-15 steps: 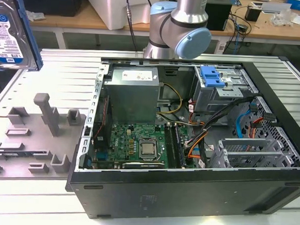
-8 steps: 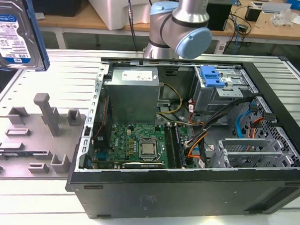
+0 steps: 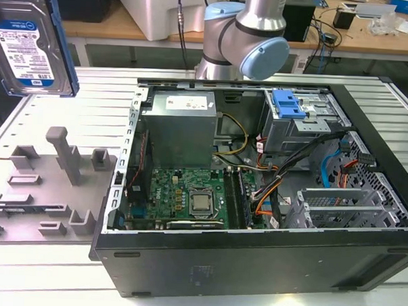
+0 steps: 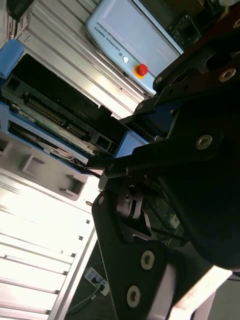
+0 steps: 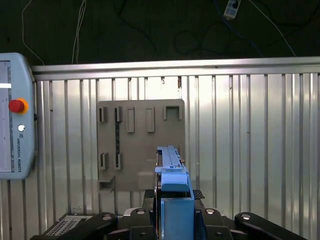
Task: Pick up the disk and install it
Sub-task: 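Pick up the disk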
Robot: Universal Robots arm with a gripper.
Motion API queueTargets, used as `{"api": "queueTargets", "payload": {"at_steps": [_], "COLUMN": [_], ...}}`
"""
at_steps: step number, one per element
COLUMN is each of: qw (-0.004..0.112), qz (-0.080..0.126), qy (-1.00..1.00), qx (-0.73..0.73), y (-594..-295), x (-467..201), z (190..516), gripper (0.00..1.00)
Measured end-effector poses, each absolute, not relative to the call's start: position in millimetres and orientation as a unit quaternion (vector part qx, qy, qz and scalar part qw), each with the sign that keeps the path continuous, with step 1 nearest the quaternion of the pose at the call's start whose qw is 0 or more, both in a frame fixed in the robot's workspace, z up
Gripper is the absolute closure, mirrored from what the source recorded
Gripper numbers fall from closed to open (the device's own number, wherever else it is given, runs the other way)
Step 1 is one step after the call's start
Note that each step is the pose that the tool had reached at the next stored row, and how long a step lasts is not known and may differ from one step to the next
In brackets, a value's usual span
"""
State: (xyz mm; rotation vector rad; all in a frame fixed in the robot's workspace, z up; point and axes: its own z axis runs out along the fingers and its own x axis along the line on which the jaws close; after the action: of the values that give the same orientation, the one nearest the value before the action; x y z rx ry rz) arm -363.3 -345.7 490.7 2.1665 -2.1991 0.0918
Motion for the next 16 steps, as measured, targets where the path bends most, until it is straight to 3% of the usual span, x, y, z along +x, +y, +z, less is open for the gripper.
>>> {"api": "queueTargets", "payload": {"at_steps": [16], "qw": [0.027], "qz": [0.03], "qy": [-0.712], "qx": [0.701], "y": [-347], "x": [-324], "z": [491], "gripper": [0.64]}}
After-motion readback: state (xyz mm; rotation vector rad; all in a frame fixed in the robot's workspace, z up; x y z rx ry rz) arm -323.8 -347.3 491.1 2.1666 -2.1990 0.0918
